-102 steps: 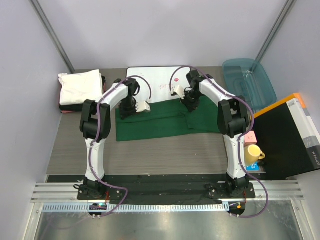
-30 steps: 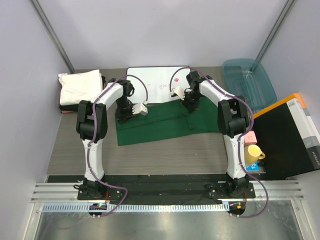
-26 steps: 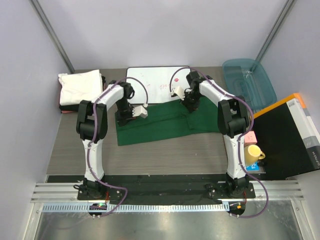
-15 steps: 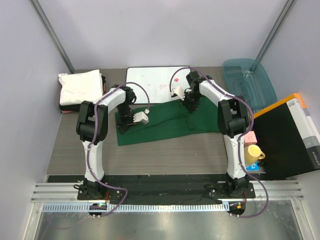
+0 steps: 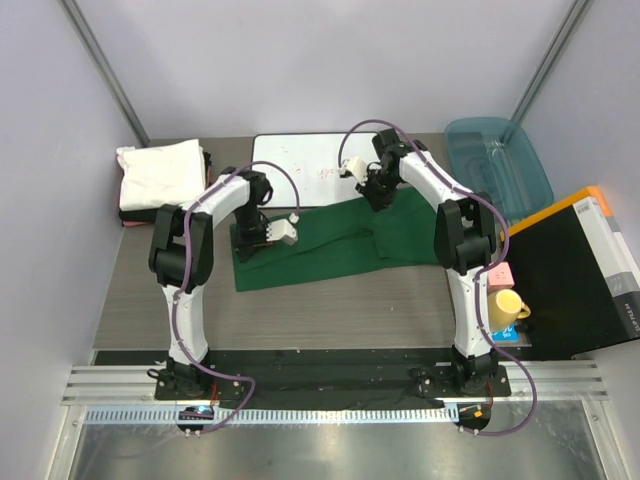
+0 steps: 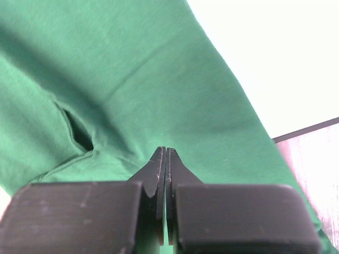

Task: Fold and stack the t-shirts
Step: Rotate the tshirt 90 degrees

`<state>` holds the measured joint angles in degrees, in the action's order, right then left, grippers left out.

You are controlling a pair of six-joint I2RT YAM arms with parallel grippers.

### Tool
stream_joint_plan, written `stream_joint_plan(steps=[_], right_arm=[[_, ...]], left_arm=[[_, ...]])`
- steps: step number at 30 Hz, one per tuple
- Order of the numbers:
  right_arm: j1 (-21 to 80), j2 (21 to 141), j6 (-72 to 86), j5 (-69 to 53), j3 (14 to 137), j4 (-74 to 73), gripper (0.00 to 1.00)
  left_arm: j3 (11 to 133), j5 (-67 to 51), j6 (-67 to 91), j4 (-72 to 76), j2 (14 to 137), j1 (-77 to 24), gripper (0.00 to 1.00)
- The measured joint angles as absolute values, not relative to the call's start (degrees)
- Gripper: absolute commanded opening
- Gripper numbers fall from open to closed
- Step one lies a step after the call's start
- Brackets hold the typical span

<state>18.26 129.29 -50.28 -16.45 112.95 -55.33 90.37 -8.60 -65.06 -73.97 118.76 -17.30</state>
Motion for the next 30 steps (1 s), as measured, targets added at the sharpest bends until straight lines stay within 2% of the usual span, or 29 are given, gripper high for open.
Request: stream_joint_plan(steps=[18, 30], right_arm=[[21.5, 129.5, -50.7, -18.8, 105.9, -55.5, 0.01], [21.9, 122.7, -51.8, -16.7, 98.5, -57.0, 0.01]], left_arm=[[90.8, -7.7, -64.5, -71.4, 118.8, -17.9, 0.0], [87.7, -5.9, -64.5, -68.6, 118.8, -17.9, 0.0]])
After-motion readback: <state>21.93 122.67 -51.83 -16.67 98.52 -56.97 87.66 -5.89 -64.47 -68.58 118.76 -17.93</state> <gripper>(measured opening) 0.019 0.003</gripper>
